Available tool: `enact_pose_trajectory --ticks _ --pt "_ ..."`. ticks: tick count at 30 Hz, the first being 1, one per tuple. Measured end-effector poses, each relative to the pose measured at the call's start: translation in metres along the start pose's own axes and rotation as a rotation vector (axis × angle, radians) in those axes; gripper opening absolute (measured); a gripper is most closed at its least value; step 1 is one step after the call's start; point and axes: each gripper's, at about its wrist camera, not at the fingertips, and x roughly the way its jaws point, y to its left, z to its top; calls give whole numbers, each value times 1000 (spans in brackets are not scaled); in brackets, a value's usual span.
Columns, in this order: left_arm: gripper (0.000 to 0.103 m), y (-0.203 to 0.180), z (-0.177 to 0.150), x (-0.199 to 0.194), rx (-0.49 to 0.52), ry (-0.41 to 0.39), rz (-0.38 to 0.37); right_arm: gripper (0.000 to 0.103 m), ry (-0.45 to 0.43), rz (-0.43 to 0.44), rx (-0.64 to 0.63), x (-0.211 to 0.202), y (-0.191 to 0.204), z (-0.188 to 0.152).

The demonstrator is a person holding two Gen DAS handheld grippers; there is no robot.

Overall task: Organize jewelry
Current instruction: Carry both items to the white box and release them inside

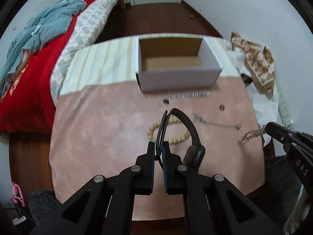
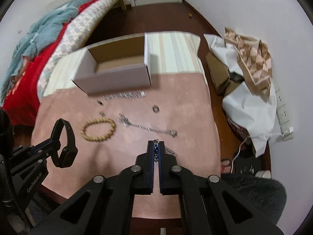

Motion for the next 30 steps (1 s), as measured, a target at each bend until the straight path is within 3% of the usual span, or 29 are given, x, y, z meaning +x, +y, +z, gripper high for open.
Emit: enact_pose_trajectory --ticks 9,17,22,30 --pt "5 9 48 -26 -28 -81 -20 0 -125 52 -22 -50 14 46" --pt "5 12 107 -18 -33 -103 -55 0 -203 76 -32 -66 23 111" --pt "5 13 147 9 -17 -75 -69 0 -198 98 -17 -46 26 158" --pt "7 18 187 76 -22 29 -104 0 -104 140 -3 30 36 213"
